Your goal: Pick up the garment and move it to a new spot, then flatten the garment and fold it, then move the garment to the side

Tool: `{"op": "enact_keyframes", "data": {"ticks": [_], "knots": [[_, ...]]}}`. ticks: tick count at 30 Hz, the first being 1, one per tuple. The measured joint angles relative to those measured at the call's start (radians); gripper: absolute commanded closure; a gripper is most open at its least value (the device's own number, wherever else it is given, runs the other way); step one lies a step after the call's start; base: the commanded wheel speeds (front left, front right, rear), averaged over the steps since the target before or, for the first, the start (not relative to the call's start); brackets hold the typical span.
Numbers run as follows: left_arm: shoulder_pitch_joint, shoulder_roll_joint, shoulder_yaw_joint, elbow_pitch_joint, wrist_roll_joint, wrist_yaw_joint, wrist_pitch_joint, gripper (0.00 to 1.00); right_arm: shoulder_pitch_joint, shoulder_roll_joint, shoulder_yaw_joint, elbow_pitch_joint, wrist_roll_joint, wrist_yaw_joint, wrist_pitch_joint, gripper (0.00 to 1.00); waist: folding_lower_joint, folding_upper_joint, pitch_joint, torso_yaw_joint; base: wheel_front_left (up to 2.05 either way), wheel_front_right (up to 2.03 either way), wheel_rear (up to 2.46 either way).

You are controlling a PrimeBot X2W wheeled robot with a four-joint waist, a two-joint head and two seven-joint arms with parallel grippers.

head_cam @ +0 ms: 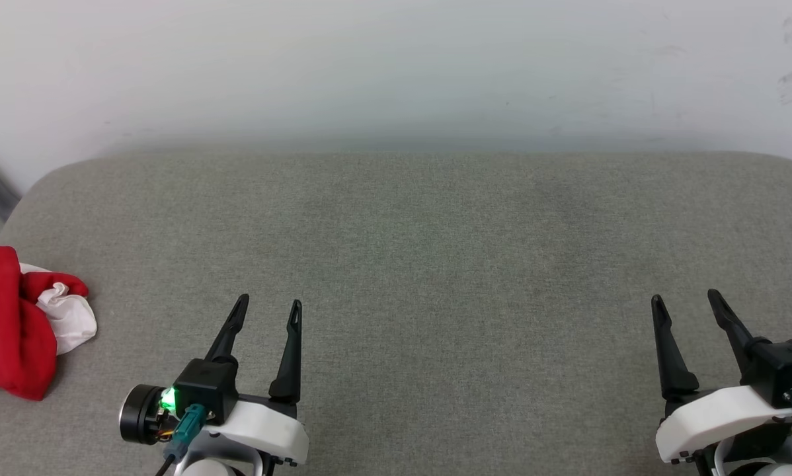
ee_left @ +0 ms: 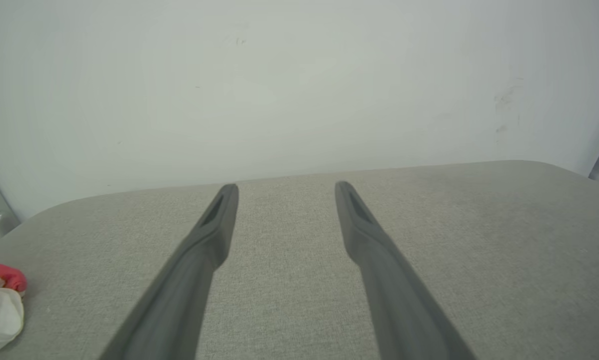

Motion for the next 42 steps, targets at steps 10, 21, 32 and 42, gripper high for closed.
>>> {"op": "enact_keyframes", "data": {"ticks": [10, 21, 32, 42], "knots": [[-0.012, -0.007, 0.011, 0.016, 0.005, 0.000, -0.003, 0.00, -0.003, 0.000, -0.011, -0.001, 0.001, 0.000, -0.008, 0.00, 0.0000, 0.0000, 0.009, 0.009, 0.00, 0.00, 0.00], [-0.031, -0.012, 0.018, 0.028, -0.001, 0.001, -0.005, 0.00, -0.012, 0.000, -0.015, -0.010, 0.003, 0.000, -0.013, 0.00, 0.0000, 0.0000, 0.016, 0.065, 0.00, 0.00, 0.00], [-0.041, -0.015, 0.054, 0.030, -0.011, 0.025, -0.006, 0.00, -0.009, 0.000, 0.018, -0.057, -0.003, 0.000, 0.009, 0.00, 0.0000, 0.0000, 0.027, 0.212, 0.00, 0.00, 0.00], [-0.040, -0.016, 0.119, 0.002, -0.031, 0.030, -0.006, 0.00, -0.011, 0.001, 0.063, -0.088, -0.007, 0.000, 0.024, 0.00, 0.0000, 0.0000, 0.038, 0.377, 0.00, 0.00, 0.00]]}}
